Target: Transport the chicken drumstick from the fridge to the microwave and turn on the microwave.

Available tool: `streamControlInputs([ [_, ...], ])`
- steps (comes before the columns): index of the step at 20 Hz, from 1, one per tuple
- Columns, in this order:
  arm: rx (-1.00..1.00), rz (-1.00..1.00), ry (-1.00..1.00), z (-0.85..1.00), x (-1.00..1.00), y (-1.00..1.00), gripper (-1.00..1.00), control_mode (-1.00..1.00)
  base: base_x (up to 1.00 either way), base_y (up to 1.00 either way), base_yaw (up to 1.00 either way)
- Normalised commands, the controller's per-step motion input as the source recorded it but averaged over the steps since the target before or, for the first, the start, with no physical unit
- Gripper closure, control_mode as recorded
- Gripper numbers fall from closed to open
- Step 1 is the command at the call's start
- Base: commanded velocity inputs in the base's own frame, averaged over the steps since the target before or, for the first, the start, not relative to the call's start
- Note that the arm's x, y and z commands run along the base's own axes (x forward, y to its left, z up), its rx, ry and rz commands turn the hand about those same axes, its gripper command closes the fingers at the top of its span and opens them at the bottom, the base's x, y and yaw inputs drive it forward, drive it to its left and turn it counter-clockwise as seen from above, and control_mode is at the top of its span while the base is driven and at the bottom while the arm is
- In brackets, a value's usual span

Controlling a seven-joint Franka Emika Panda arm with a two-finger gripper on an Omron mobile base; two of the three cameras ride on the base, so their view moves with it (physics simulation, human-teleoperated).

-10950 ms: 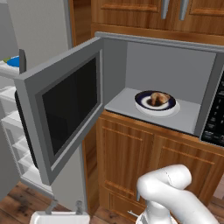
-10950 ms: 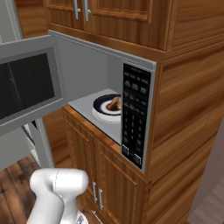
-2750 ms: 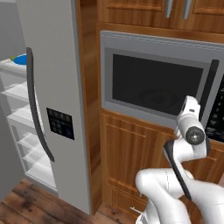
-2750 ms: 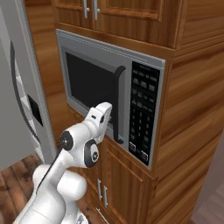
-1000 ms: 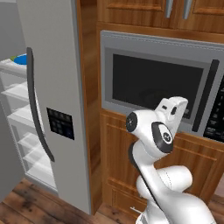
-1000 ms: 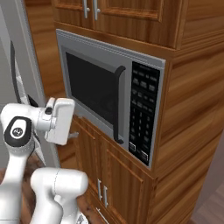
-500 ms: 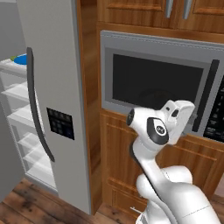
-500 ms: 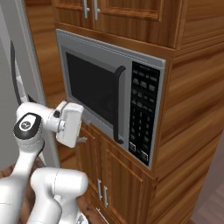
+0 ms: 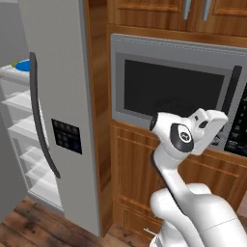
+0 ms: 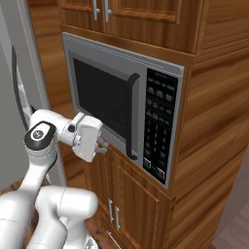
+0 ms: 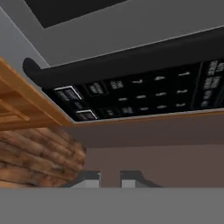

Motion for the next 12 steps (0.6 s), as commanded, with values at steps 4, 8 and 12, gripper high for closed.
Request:
streamControlInputs([
  [4,0.01,-0.04,-0.16,0.00,-0.19,-0.34,1.00,-1.00,0.00,0.00,0.00],
  [8,0.02,-0.01,-0.14,-0.08,-0.23,-0.22,1.00,-1.00,0.00,0.00,0.00],
  [12,0.00,0.00,-0.13,-0.17,-0.16,0.00,1.00,-1.00,0.00,0.00,0.00],
])
